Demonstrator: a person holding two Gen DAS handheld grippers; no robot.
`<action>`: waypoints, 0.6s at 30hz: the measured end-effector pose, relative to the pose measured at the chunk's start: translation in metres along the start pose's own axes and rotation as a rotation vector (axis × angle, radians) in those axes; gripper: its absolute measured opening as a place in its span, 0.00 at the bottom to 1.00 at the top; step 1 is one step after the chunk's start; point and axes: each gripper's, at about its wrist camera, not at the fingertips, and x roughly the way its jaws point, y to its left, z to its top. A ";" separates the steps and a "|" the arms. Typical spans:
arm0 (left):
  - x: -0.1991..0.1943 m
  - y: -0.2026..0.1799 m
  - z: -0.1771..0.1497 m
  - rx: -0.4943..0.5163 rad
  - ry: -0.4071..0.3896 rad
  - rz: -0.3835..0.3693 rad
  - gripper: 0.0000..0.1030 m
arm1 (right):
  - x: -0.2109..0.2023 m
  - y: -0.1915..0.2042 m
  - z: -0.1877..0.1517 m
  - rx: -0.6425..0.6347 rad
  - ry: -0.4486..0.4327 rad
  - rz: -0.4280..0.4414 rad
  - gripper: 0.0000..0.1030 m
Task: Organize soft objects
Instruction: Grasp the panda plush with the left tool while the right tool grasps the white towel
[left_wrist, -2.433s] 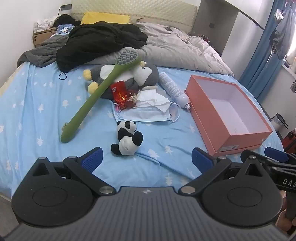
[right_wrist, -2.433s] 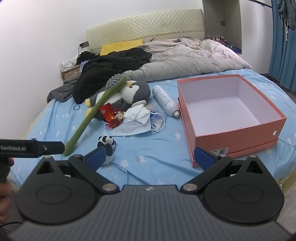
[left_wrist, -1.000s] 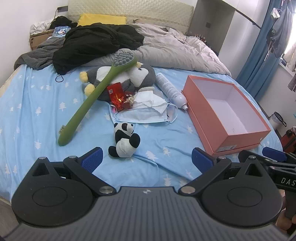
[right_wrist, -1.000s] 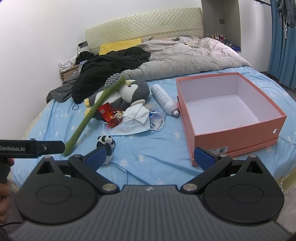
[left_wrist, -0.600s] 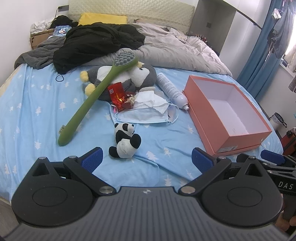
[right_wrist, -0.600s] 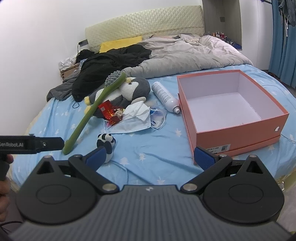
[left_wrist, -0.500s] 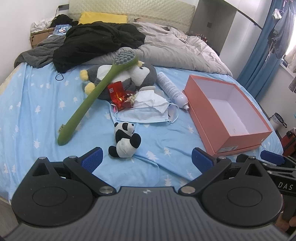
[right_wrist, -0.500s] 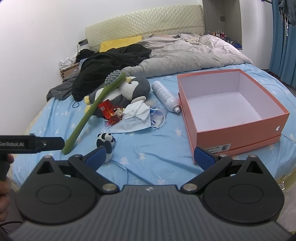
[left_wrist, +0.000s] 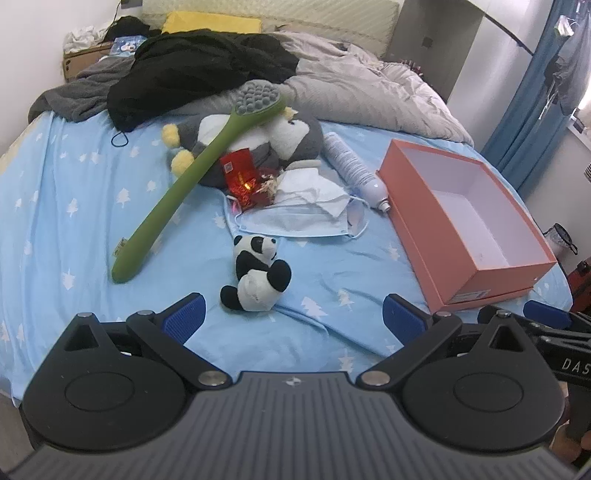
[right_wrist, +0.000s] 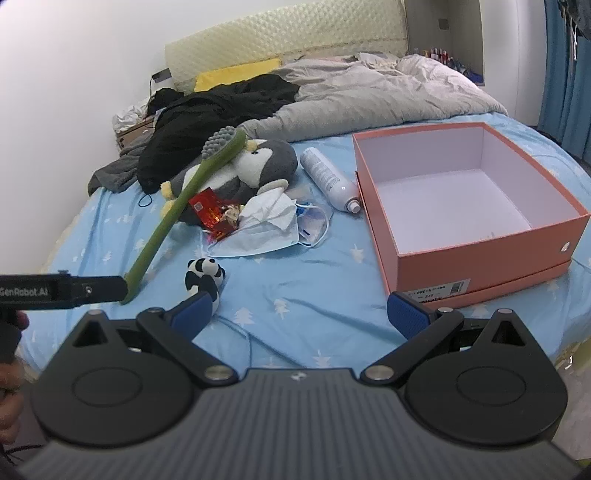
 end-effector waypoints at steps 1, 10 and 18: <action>0.003 0.002 0.001 -0.005 0.003 0.000 1.00 | 0.003 -0.001 0.001 0.003 0.004 -0.001 1.00; 0.027 0.017 0.006 -0.034 0.014 0.005 1.00 | 0.029 0.002 0.010 -0.001 0.022 0.010 1.00; 0.061 0.032 0.009 -0.055 0.022 -0.005 1.00 | 0.064 0.011 0.024 -0.027 0.033 0.043 1.00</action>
